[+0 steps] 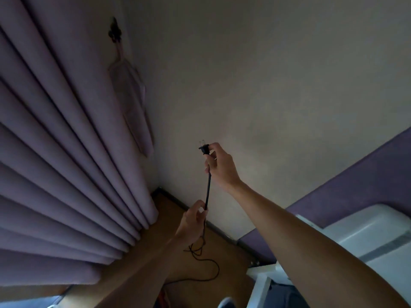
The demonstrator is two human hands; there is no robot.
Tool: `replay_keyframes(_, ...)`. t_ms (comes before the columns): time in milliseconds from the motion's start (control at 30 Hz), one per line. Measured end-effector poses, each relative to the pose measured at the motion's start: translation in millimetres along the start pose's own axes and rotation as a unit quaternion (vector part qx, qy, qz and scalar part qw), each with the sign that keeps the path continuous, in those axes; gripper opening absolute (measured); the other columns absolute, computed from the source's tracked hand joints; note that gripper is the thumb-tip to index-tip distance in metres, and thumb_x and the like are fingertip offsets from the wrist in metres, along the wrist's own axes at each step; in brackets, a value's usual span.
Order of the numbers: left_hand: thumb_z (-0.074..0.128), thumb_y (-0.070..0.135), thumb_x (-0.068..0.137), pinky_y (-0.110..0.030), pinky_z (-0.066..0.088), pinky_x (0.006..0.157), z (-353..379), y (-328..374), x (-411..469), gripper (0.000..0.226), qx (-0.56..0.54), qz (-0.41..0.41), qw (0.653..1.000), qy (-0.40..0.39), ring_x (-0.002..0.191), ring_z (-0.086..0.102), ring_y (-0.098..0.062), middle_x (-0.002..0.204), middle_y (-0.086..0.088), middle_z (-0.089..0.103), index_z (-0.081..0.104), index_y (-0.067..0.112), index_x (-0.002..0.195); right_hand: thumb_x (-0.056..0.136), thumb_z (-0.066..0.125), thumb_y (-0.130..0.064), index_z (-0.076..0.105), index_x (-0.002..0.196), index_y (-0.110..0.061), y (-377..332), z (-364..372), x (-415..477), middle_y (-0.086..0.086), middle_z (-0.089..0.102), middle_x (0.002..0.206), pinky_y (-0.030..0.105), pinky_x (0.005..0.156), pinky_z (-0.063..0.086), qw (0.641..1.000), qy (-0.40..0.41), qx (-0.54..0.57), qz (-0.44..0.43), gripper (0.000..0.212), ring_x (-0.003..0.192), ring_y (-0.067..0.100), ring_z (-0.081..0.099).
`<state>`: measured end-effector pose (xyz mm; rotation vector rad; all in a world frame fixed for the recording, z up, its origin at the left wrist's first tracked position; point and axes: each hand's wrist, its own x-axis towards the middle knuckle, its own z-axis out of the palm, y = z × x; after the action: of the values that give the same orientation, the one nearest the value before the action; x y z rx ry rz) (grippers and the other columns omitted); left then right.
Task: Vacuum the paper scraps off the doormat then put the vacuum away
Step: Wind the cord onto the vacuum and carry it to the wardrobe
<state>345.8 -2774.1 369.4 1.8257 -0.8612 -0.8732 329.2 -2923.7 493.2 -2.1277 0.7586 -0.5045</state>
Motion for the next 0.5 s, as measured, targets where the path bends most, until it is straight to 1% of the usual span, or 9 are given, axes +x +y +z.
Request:
replay_keyframes(67,0.046,0.013,0.102,-0.029,0.039,0.049,-5,0,3,0.02,-0.005,-0.007,1.0,0.016,0.046,0.045,-0.003,0.051,0.007,0.047,0.049,0.027,0.087,0.098,0.046,-0.008,0.054,0.11,-0.017,-6,6,9,0.002,0.06,0.07,0.049,0.061,0.056,1.0,-0.013,0.011,-0.009,0.016,0.063,0.029,0.064)
replay_keyframes(167,0.045,0.016,0.103,-0.027,0.041,0.052,-12,-4,8,0.013,-0.003,-0.023,0.999,0.049,0.05,0.049,-0.001,0.057,0.008,0.051,0.051,0.02,0.092,0.099,0.047,-0.006,0.053,0.105,-0.019,-17,16,22,0.016,0.06,0.072,0.045,0.059,0.054,0.998,-0.031,0.044,-0.019,0.016,0.062,0.033,0.061)
replay_keyframes(200,0.045,0.016,0.103,-0.027,0.042,0.053,-15,-5,10,0.013,-0.002,-0.03,0.998,0.063,0.052,0.05,0.0,0.058,0.011,0.053,0.051,0.021,0.092,0.099,0.048,-0.006,0.052,0.104,-0.021,-21,21,27,0.021,0.061,0.075,0.045,0.058,0.054,0.998,-0.038,0.048,-0.02,0.016,0.061,0.032,0.061)
replay_keyframes(267,0.044,0.018,0.103,-0.028,0.042,0.054,-20,-8,14,0.021,-0.004,-0.042,0.995,0.09,0.052,0.05,0.0,0.058,0.017,0.054,0.049,0.03,0.086,0.099,0.048,-0.008,0.053,0.103,-0.02,-23,33,39,0.022,0.062,0.077,0.048,0.058,0.055,0.996,-0.053,0.063,-0.018,0.014,0.062,0.033,0.063)
replay_keyframes(333,0.044,0.021,0.102,-0.031,0.041,0.054,-22,-13,15,0.027,-0.014,-0.069,0.989,0.128,0.052,0.048,-0.002,0.058,0.019,0.054,0.046,0.036,0.08,0.098,0.048,-0.013,0.055,0.105,-0.02,-23,47,51,0.017,0.062,0.075,0.051,0.058,0.055,0.994,-0.075,0.075,-0.03,0.012,0.062,0.033,0.064)
replay_keyframes(367,0.044,0.023,0.102,-0.032,0.041,0.054,-23,-14,16,0.027,-0.013,-0.08,0.986,0.144,0.052,0.048,-0.003,0.059,0.018,0.054,0.047,0.037,0.079,0.097,0.048,-0.015,0.055,0.106,-0.021,-21,53,56,0.011,0.062,0.073,0.05,0.058,0.055,0.993,-0.084,0.072,-0.046,0.013,0.061,0.03,0.065)
replay_keyframes(433,0.045,0.025,0.101,-0.036,0.044,0.054,-21,-19,13,0.02,-0.002,-0.093,0.982,0.162,0.055,0.05,-0.007,0.061,0.014,0.053,0.047,0.031,0.082,0.098,0.048,-0.015,0.055,0.109,-0.021,-13,62,57,0.0,0.061,0.071,0.044,0.058,0.056,0.989,-0.105,0.071,-0.07,0.014,0.059,0.021,0.064)
replay_keyframes(500,0.046,0.025,0.099,-0.039,0.046,0.053,-17,-23,7,0.014,-0.002,-0.102,0.977,0.185,0.057,0.051,-0.011,0.062,0.01,0.051,0.048,0.026,0.086,0.1,0.048,-0.014,0.055,0.11,-0.018,-8,67,52,-0.006,0.059,0.07,0.039,0.057,0.054,0.985,-0.126,0.074,-0.088,0.013,0.058,0.015,0.062)
